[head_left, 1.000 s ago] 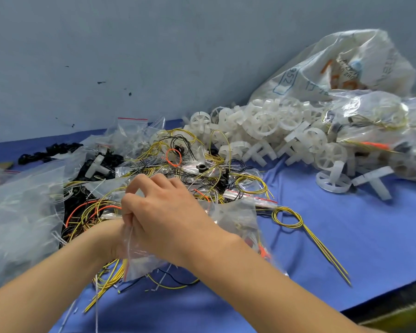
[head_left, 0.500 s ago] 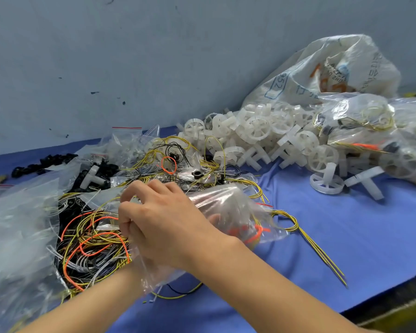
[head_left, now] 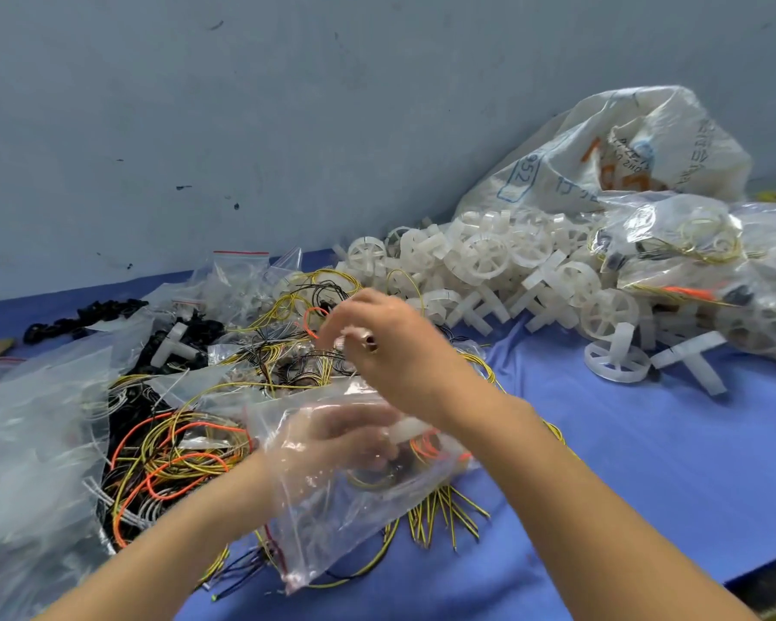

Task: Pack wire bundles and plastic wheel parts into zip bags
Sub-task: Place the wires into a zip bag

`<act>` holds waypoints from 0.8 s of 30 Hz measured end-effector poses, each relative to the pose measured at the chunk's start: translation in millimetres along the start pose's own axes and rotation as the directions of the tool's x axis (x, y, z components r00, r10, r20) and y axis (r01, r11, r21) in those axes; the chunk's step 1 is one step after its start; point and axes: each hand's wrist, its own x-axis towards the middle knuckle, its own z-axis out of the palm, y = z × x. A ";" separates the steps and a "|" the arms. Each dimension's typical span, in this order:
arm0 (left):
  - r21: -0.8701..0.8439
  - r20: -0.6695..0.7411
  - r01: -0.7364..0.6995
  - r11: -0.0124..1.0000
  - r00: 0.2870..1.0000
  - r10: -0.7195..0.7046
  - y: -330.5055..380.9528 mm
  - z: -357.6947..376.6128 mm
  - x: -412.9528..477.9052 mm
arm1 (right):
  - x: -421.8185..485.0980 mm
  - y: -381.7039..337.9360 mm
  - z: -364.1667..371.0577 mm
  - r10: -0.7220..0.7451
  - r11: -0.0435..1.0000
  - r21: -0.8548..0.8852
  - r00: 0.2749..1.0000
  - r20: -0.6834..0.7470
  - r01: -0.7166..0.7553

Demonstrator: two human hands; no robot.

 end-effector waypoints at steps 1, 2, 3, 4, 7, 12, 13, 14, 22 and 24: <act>0.037 0.031 0.012 0.999 0.999 -0.014 0.5 -6.0 -1.3 | 1.1 10.3 -7.9 0.074 0.997 -0.013 0.996 -0.041 -0.075; 0.071 0.101 0.026 0.997 0.994 -0.034 0.7 -15.1 -3.4 | 1.3 21.9 -14.9 0.153 0.988 -0.024 0.985 -0.078 -0.156; 0.108 0.150 0.033 0.994 0.987 -0.049 1.3 -25.4 -7.2 | 0.8 33.8 -21.1 0.234 0.971 -0.027 0.965 -0.117 -0.239; 0.127 0.196 0.060 0.990 0.977 -0.084 0.5 -37.4 -9.6 | 0.1 46.3 -26.5 0.313 0.947 -0.019 0.937 -0.154 -0.320; 0.099 0.252 0.152 0.983 0.952 -0.172 2.5 -70.2 -16.0 | -2.8 85.9 -38.2 0.512 0.856 0.065 0.826 -0.235 -0.512; -0.093 -0.050 0.220 0.971 0.973 -0.225 4.1 -98.9 -16.6 | -8.9 138.5 -41.0 0.679 0.732 0.185 0.682 -0.273 -0.655; -0.130 -0.139 0.205 0.970 0.965 -0.223 3.4 -101.3 -15.7 | -9.4 145.1 -40.2 0.691 0.722 0.213 0.665 -0.283 -0.659; -0.159 -0.218 0.179 0.971 0.953 -0.211 3.6 -103.4 -13.8 | -8.9 150.5 -39.5 0.699 0.715 0.254 0.652 -0.295 -0.652; -0.241 -0.460 0.016 0.970 0.878 -0.128 0.3 -122.0 -0.9 | 11.1 169.5 -41.6 0.738 0.612 0.656 0.617 -0.273 -0.442; -0.253 -0.475 0.001 0.968 0.871 -0.125 0.8 -125.4 -4.1 | 23.4 170.3 -48.6 0.722 0.600 0.691 0.645 -0.251 -0.403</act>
